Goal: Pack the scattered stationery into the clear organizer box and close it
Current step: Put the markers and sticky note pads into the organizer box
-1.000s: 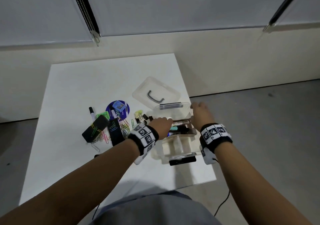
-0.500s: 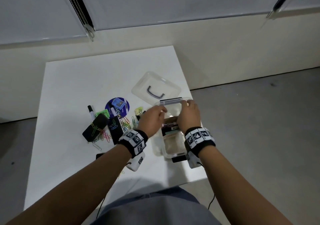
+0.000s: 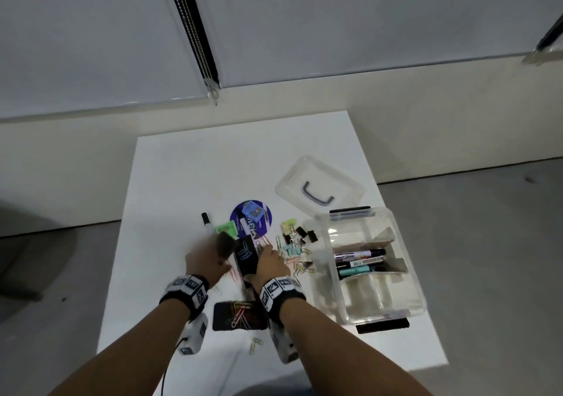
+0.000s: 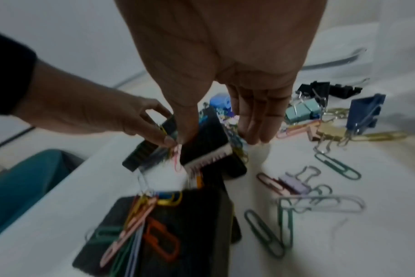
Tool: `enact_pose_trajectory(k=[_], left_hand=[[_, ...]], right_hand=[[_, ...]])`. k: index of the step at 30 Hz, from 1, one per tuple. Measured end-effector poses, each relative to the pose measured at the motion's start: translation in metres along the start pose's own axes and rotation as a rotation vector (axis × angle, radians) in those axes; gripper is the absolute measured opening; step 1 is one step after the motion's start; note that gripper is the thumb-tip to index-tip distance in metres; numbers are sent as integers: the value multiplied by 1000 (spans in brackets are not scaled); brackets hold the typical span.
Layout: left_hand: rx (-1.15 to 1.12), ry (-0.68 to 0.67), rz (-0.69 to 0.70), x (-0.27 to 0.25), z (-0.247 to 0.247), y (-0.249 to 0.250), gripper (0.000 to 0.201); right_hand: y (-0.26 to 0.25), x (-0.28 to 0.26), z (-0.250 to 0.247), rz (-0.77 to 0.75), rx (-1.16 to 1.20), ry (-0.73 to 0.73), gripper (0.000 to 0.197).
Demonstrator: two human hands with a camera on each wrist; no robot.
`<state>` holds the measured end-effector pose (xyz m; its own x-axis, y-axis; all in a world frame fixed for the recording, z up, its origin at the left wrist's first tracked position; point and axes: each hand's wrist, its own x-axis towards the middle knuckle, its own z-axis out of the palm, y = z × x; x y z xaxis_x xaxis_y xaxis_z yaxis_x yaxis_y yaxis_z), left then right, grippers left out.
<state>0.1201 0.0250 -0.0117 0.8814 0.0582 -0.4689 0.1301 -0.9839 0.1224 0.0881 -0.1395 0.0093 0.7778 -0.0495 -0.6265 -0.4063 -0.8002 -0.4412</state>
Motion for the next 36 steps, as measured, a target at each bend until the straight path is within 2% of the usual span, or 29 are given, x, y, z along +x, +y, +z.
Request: enact_pose_trajectory(k=[3, 5, 8, 11, 13, 17, 19, 22, 24, 27, 31, 33, 36], left_hand=[[0, 19, -26, 3, 5, -6, 85], [-133, 2, -33, 2, 7, -6, 82], [-374, 0, 33, 0, 5, -9, 61], [-579, -25, 89, -6, 2, -15, 41], [-656, -20, 74, -14, 0, -18, 31], [-706, 67, 78, -31, -1, -13, 26], [-732, 89, 98, -38, -3, -4, 21], [-731, 106, 131, -44, -4, 8, 26], [-692, 81, 156, -47, -4, 15, 30], [-602, 69, 204, -54, -5, 26, 34], [-526, 83, 314, -68, -14, 43, 31], [-501, 109, 359, -67, -14, 46, 22], [-440, 150, 233, -59, -9, 37, 7]], right_hand=[[0, 5, 14, 40, 114, -47, 68], [3, 8, 17, 28, 151, -72, 54], [1, 7, 5, 15, 178, -132, 41], [-3, 6, -8, 6, 164, -195, 49], [-2, 1, -19, -3, 166, -211, 53], [17, -7, -38, -26, 311, -244, 59], [24, -10, -44, -97, 317, -240, 60], [36, -5, -43, -149, 337, -192, 52], [31, -20, -56, -125, 377, -150, 43], [20, -34, -65, -105, 396, -175, 25], [15, -43, -62, -127, 338, -120, 58], [19, -38, -55, -76, 335, -83, 42], [27, -25, -46, -43, 388, -72, 34]])
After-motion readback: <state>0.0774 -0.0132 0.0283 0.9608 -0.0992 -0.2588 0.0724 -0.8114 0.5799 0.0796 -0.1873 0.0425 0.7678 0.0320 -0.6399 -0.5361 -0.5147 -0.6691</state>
